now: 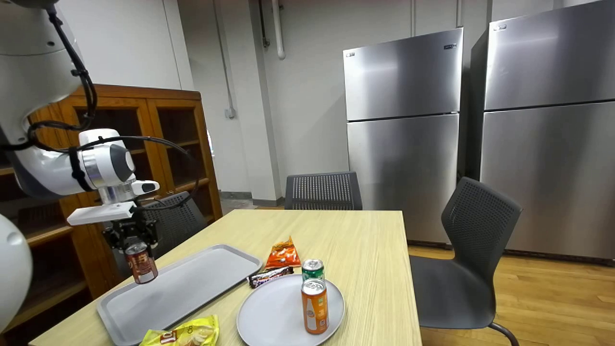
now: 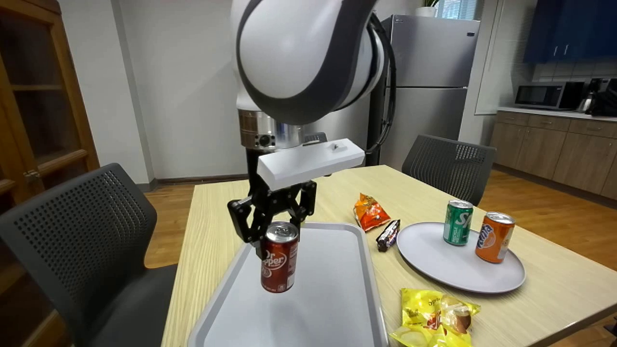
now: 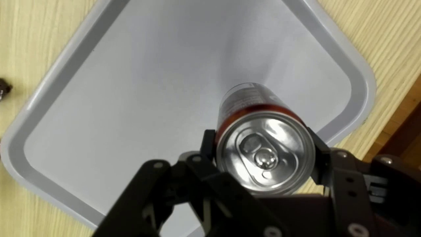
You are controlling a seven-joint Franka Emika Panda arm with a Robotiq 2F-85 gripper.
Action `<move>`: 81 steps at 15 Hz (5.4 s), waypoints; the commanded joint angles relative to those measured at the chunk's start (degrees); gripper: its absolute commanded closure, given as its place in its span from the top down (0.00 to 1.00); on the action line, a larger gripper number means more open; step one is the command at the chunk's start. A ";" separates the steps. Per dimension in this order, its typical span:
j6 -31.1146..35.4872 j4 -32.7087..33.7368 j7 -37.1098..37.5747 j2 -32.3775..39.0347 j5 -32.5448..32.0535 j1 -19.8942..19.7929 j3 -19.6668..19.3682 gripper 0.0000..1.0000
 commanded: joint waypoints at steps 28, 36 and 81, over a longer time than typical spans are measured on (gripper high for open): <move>-7.11 13.86 -5.19 7.37 0.59 2.48 -2.26 1.00; -5.35 8.19 -4.66 0.81 1.27 -2.07 -4.12 1.00; 8.05 -7.98 -4.97 -3.90 9.07 -28.21 -22.15 1.00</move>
